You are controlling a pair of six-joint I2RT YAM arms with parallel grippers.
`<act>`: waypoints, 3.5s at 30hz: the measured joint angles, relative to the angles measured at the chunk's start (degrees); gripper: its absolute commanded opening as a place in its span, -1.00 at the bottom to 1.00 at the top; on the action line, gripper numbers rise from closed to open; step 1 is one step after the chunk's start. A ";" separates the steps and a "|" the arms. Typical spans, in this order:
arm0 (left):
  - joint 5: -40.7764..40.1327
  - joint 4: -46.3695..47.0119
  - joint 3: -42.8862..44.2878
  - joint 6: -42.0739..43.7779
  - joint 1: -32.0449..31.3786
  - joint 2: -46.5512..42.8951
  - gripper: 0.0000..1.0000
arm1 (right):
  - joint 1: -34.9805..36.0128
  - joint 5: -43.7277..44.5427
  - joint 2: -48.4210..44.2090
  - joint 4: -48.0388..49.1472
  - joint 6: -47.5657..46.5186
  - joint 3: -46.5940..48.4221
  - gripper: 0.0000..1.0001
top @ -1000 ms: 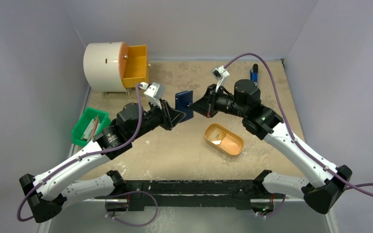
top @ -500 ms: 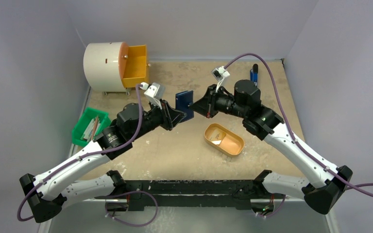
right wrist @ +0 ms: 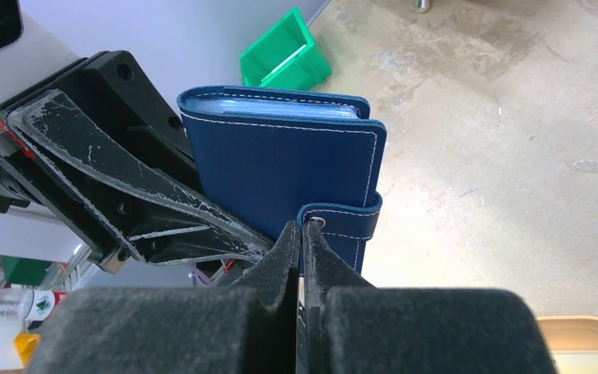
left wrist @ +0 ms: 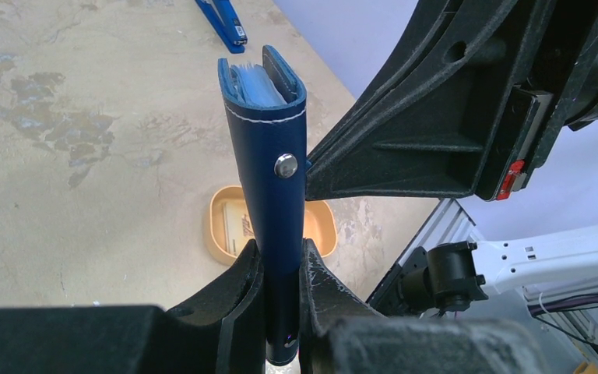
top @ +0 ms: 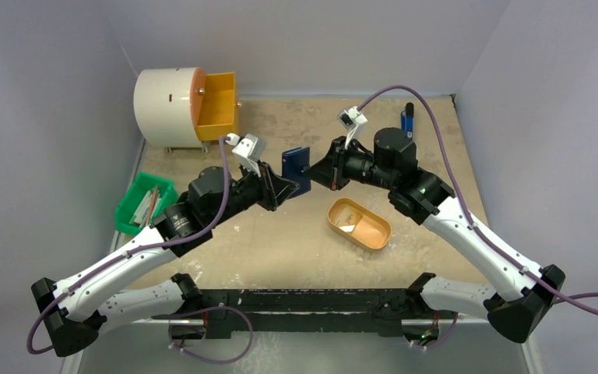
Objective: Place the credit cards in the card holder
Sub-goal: Close the card holder at the center of the board.
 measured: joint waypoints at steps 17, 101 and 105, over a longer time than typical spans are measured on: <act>-1.22 -2.25 0.00 0.31 -0.68 0.00 -1.00 | 0.72 0.02 2.99 -4.20 -0.42 2.58 -1.00; -2.49 23.98 -6.75 -8.63 -5.90 -12.66 0.13 | 3.72 -11.91 -15.82 14.21 1.07 -9.53 -1.00; -2.56 24.81 -7.26 -8.66 -5.90 -11.96 0.10 | 3.72 -11.96 -15.76 13.92 1.01 -9.53 -1.00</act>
